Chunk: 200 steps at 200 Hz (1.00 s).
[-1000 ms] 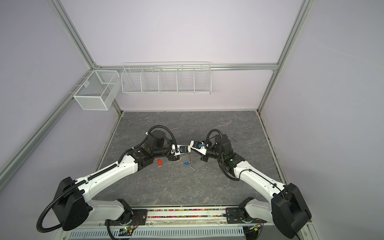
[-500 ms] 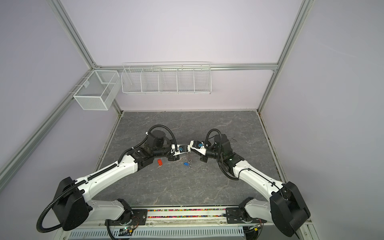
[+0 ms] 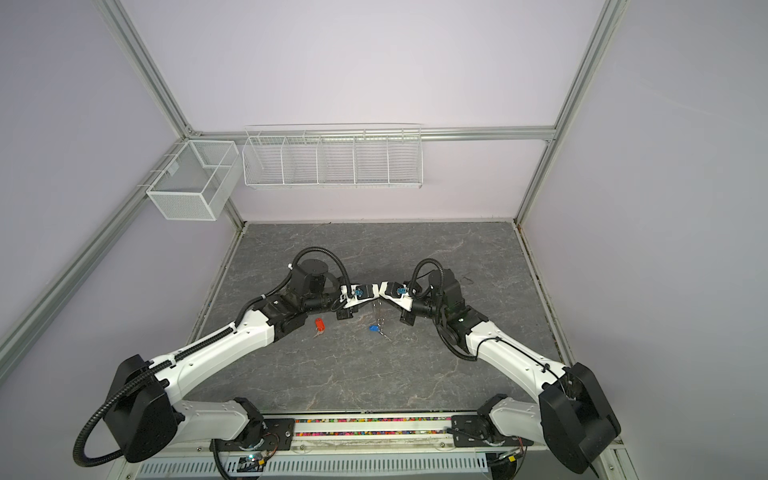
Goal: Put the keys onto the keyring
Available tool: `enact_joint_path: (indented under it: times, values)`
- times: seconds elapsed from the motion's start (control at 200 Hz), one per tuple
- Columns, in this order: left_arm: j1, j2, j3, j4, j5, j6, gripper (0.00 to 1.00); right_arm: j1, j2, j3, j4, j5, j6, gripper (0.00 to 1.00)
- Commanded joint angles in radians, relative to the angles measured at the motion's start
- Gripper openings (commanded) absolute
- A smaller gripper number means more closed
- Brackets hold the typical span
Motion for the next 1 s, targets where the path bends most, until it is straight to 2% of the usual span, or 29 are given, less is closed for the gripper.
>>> enact_joint_path:
  times: [0.0, 0.115, 0.26, 0.545, 0.995]
  values:
    - [0.075, -0.032, -0.075, 0.189, 0.128, -0.188, 0.25, 0.005, -0.007, -0.034, 0.125, -0.015, 0.066, 0.07]
    - [0.137, -0.013, -0.159, 0.388, 0.26, -0.35, 0.23, 0.004, 0.013, -0.042, 0.204, -0.025, 0.11, 0.07]
    - [0.159, 0.043, -0.224, 0.573, 0.362, -0.472, 0.23, 0.002, 0.044, -0.053, 0.298, -0.041, 0.131, 0.07]
    - [0.164, 0.162, -0.284, 0.873, 0.432, -0.632, 0.24, 0.001, 0.122, -0.052, 0.402, -0.07, 0.138, 0.07]
    - [0.167, 0.25, -0.294, 0.952, 0.456, -0.708, 0.22, -0.027, 0.207, -0.08, 0.541, -0.147, 0.214, 0.07]
